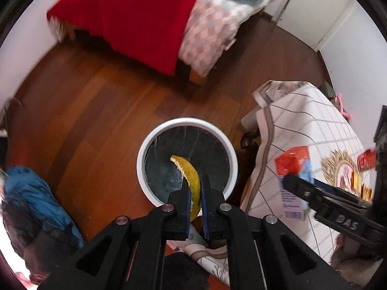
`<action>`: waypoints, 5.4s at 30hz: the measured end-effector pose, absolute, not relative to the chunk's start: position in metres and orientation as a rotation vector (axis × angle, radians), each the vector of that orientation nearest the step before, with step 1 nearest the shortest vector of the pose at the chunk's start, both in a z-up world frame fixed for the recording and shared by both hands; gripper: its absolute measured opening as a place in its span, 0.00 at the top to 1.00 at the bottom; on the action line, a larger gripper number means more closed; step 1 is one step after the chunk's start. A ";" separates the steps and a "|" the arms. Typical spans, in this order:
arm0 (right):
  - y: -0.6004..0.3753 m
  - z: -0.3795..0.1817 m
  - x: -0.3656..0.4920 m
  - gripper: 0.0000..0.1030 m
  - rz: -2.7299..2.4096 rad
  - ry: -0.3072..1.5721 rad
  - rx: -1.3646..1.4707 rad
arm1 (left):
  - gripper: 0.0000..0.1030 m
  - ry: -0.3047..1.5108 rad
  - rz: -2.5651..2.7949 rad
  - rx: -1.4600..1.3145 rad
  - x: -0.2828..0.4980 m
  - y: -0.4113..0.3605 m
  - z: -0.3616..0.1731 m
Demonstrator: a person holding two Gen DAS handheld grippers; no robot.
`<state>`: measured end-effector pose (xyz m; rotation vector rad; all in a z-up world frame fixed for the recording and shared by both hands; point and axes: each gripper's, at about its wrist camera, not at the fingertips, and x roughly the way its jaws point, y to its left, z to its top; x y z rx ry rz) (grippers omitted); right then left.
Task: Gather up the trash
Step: 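Carry both items over the white bin and open both tools to drop them, then move both tools from the bin back toward the table, then grasp the white carton with the left tool while the right tool grasps the pink-white box, then carry both cartons over the white bin and open both tools to drop them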
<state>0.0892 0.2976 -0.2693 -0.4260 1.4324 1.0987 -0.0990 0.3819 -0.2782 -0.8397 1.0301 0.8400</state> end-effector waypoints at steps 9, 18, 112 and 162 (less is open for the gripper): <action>0.370 -0.367 0.083 0.39 1.019 1.524 -0.541 | 0.93 1.076 0.770 -1.039 -0.102 0.431 -0.348; 0.388 -0.405 0.086 0.12 1.009 1.567 -0.542 | 0.18 1.091 0.890 -0.996 -0.123 0.446 -0.352; -0.200 -0.292 0.369 0.40 0.365 1.481 -0.047 | 0.69 1.376 0.280 -0.313 0.310 -0.026 -0.330; 0.357 -0.368 0.086 0.50 1.073 1.613 -0.471 | 0.67 1.129 0.848 -0.916 -0.094 0.426 -0.321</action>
